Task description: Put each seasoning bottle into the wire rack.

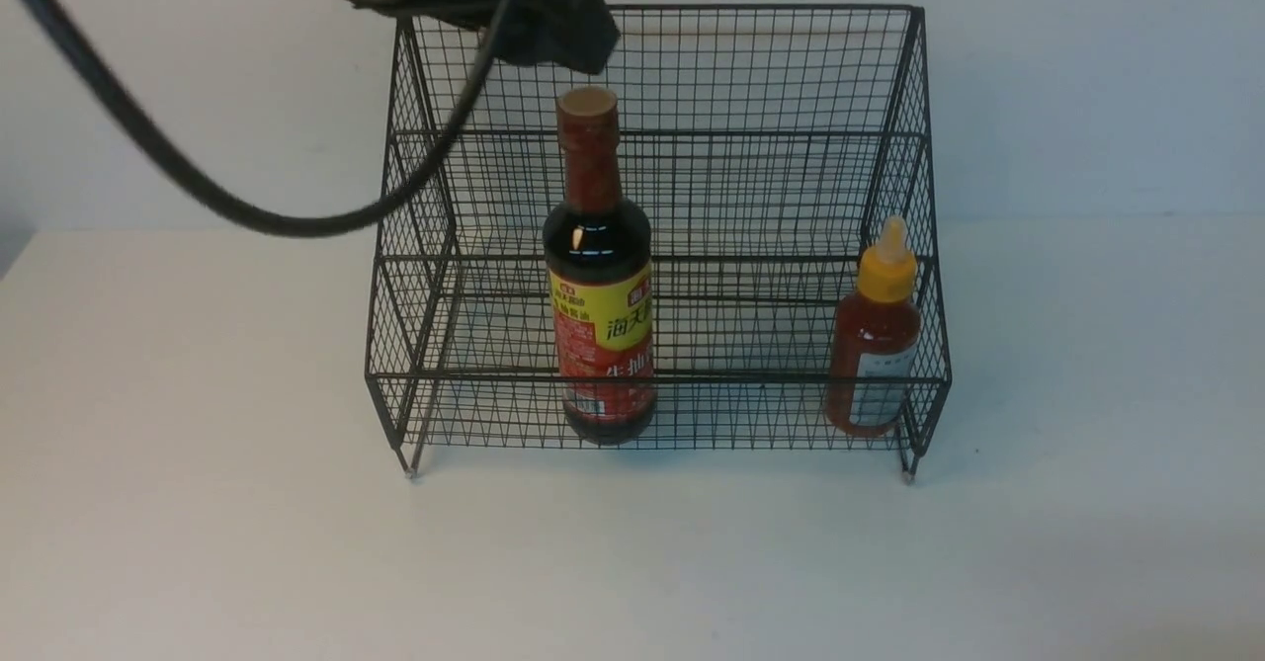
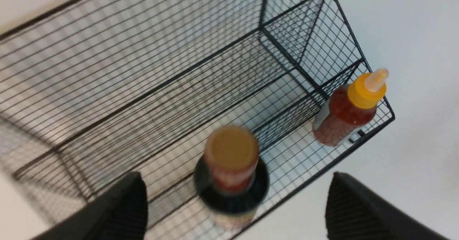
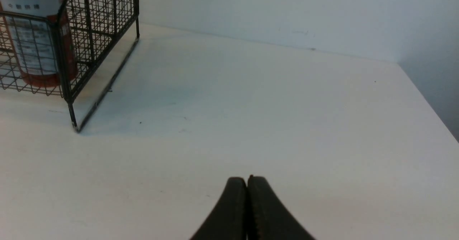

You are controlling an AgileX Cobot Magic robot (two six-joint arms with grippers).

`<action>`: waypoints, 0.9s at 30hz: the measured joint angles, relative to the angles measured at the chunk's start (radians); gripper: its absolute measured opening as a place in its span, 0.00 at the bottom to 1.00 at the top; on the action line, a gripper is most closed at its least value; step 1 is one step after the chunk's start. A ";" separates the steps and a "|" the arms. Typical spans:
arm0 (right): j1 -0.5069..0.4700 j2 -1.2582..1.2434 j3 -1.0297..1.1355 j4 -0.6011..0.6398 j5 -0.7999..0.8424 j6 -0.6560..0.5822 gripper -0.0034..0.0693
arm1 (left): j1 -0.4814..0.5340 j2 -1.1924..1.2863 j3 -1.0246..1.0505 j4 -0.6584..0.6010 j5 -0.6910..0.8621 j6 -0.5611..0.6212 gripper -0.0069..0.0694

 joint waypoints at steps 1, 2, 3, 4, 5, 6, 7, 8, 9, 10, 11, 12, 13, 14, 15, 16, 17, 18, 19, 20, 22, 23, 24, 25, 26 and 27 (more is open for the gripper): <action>0.000 0.000 0.000 0.000 0.000 0.000 0.03 | 0.000 0.000 -0.001 0.006 0.007 -0.006 0.83; 0.000 0.000 0.000 0.000 0.000 0.000 0.03 | 0.000 -0.053 -0.002 0.045 0.052 -0.036 0.78; 0.000 0.000 0.000 0.000 0.000 0.000 0.03 | 0.000 -0.094 -0.002 0.077 0.085 -0.057 0.73; 0.000 0.000 0.000 0.000 0.000 0.000 0.03 | 0.000 -0.137 -0.002 0.110 0.107 -0.072 0.67; 0.000 0.000 0.000 0.000 0.000 0.000 0.03 | 0.000 -0.193 0.005 0.145 0.120 -0.084 0.57; 0.000 0.000 0.000 0.000 0.000 0.000 0.03 | 0.000 -0.213 0.009 0.162 0.122 -0.087 0.54; 0.000 0.000 0.000 0.000 0.000 0.000 0.03 | 0.000 -0.267 0.024 0.186 0.124 -0.093 0.46; 0.000 0.000 0.000 0.000 0.000 0.000 0.03 | 0.000 -0.324 0.040 0.197 0.125 -0.099 0.39; 0.000 0.000 0.000 0.000 0.000 0.000 0.03 | 0.000 -0.397 0.077 0.216 0.125 -0.116 0.27; 0.000 0.000 0.000 0.000 0.000 0.000 0.03 | 0.000 -0.461 0.114 0.224 0.125 -0.132 0.20; 0.000 0.000 0.000 0.000 0.000 0.000 0.03 | 0.000 -0.513 0.150 0.231 0.125 -0.145 0.17; 0.000 0.000 0.000 0.000 0.000 0.000 0.03 | 0.000 -0.579 0.204 0.235 0.125 -0.164 0.12; 0.000 0.000 0.000 0.000 0.000 0.000 0.03 | 0.000 -0.648 0.268 0.236 0.125 -0.182 0.11; 0.000 0.000 0.000 0.000 0.000 0.000 0.03 | 0.000 -0.717 0.344 0.233 0.126 -0.203 0.10; 0.000 0.000 0.000 0.000 0.000 0.000 0.03 | 0.000 -0.784 0.429 0.225 0.122 -0.226 0.09; 0.000 0.000 0.000 0.000 0.000 0.000 0.03 | 0.000 -0.798 0.446 0.223 0.117 -0.233 0.09; 0.000 0.000 0.000 0.000 0.000 0.000 0.03 | 0.000 -0.886 0.577 0.197 0.076 -0.257 0.08; 0.000 0.000 0.000 0.000 0.000 0.000 0.03 | 0.000 -0.953 0.689 0.181 0.016 -0.268 0.08; 0.000 0.000 0.000 0.000 0.000 0.000 0.03 | 0.000 -1.003 0.778 0.163 -0.045 -0.272 0.08; 0.000 0.000 0.000 0.000 0.000 0.000 0.03 | 0.000 -1.038 0.846 0.149 -0.099 -0.274 0.08; 0.000 0.000 0.000 0.000 0.000 0.001 0.03 | 0.000 -1.090 0.955 0.129 -0.196 -0.279 0.08; 0.000 0.000 0.000 0.000 0.000 0.001 0.03 | 0.000 -1.121 1.023 0.121 -0.253 -0.279 0.08; 0.000 0.000 0.000 0.000 0.000 0.001 0.03 | 0.000 -1.147 1.084 0.113 -0.323 -0.279 0.08; 0.000 0.000 0.000 0.000 0.000 0.001 0.03 | 0.000 -1.171 1.147 0.101 -0.418 -0.279 0.08; 0.000 0.000 0.000 0.000 0.000 0.001 0.03 | 0.000 -1.180 1.175 0.094 -0.459 -0.279 0.08; 0.000 0.000 0.000 0.000 0.000 0.001 0.03 | 0.000 -1.194 1.240 0.069 -0.543 -0.279 0.08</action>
